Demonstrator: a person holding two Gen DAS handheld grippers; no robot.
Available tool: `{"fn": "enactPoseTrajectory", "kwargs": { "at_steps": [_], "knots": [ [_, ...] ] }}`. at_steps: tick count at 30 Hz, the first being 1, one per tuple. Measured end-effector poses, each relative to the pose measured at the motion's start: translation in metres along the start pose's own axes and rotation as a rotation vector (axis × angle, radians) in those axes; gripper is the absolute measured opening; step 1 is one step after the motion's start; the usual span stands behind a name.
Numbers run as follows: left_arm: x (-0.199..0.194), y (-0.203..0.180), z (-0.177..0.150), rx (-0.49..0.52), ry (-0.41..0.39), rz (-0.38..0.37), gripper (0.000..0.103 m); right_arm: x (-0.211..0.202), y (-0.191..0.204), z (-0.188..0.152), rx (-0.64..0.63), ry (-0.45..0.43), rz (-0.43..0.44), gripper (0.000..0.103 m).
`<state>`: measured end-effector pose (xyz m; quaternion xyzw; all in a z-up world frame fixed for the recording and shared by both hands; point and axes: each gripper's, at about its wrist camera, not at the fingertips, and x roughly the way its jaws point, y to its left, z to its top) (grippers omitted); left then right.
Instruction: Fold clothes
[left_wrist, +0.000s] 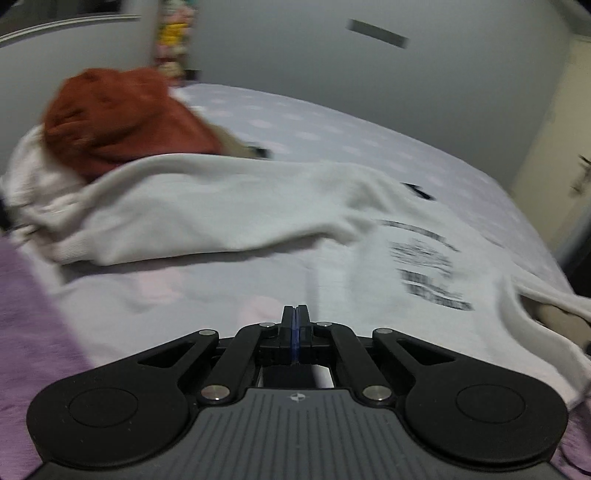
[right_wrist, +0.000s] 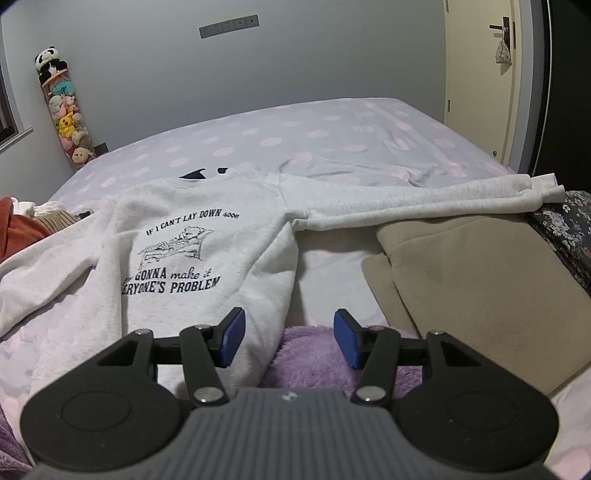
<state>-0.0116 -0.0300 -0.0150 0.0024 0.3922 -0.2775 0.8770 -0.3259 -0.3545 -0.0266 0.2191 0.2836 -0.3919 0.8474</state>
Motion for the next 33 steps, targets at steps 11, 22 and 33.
{"fn": "enactPoseTrajectory", "kwargs": {
  "at_steps": [11,22,33],
  "knots": [
    [0.007,-0.001,-0.015,-0.02,0.053,-0.138,0.032,-0.007,0.018,-0.006,-0.012,-0.007,0.006,0.063],
    [0.054,-0.086,-0.043,0.18,0.18,-0.156,0.05,0.001,0.015,-0.01,0.008,0.011,0.02,0.066],
    [0.095,-0.092,-0.07,0.259,0.307,-0.082,0.0,0.012,0.009,-0.019,0.054,0.034,0.053,0.071]
  ]
}}
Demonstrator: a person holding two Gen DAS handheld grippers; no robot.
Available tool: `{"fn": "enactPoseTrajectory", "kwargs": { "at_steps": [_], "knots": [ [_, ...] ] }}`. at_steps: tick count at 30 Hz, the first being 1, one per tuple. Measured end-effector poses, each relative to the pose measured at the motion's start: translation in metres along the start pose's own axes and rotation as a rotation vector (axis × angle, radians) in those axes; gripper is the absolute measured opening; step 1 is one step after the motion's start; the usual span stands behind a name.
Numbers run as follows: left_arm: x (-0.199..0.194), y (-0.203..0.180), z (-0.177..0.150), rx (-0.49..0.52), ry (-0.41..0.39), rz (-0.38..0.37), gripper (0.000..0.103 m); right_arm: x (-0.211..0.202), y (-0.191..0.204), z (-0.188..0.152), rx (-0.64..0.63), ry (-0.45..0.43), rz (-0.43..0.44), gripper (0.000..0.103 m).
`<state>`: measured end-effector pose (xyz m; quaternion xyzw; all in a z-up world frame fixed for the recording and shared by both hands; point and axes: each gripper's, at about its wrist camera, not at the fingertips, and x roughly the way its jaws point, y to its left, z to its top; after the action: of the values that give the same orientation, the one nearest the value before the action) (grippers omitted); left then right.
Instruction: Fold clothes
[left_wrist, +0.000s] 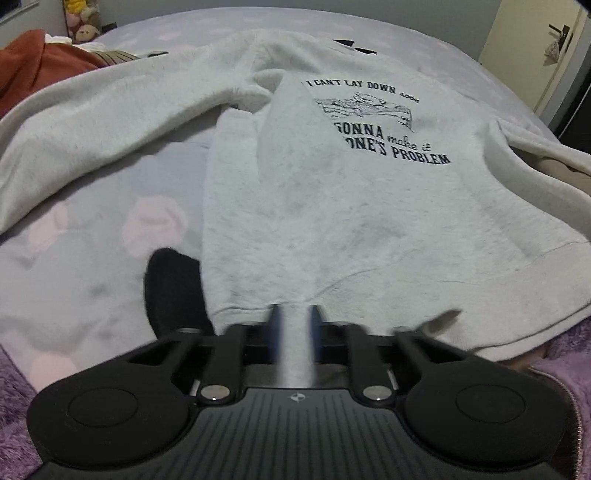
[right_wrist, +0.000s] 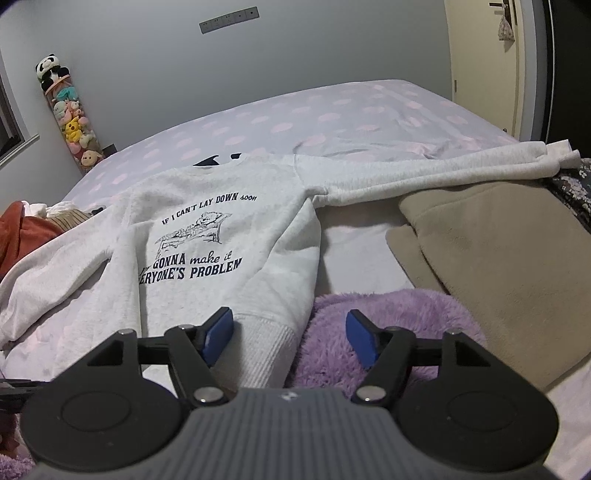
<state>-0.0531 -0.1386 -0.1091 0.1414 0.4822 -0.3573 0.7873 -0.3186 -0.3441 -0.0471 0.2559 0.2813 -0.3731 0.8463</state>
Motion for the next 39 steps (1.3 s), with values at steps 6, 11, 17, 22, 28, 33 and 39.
{"fn": "enactPoseTrajectory", "kwargs": {
  "at_steps": [6,11,17,22,28,33,39],
  "knots": [
    [-0.024,0.012,0.001,-0.062,-0.071,-0.035,0.0,0.002,-0.003,0.0,0.007,0.001,0.006,0.071],
    [-0.057,0.03,0.008,-0.132,-0.17,-0.018,0.0,0.001,-0.003,0.001,0.005,0.002,0.006,0.072],
    [-0.074,0.053,0.013,-0.182,-0.2,0.023,0.0,0.003,-0.003,0.001,0.0,0.005,0.004,0.072],
    [-0.071,0.036,0.008,-0.055,-0.189,-0.015,0.015,0.001,-0.002,0.003,-0.003,0.002,0.003,0.072],
    [-0.067,0.012,-0.005,0.193,-0.118,-0.078,0.045,-0.002,-0.007,0.003,0.011,-0.003,-0.004,0.072],
    [-0.065,-0.002,-0.017,0.318,-0.108,-0.085,0.046,-0.001,-0.008,0.002,0.014,-0.002,-0.002,0.072],
    [-0.05,-0.033,-0.028,0.515,-0.123,-0.087,0.048,0.001,-0.007,0.002,0.01,0.003,0.002,0.073]
  ]
}}
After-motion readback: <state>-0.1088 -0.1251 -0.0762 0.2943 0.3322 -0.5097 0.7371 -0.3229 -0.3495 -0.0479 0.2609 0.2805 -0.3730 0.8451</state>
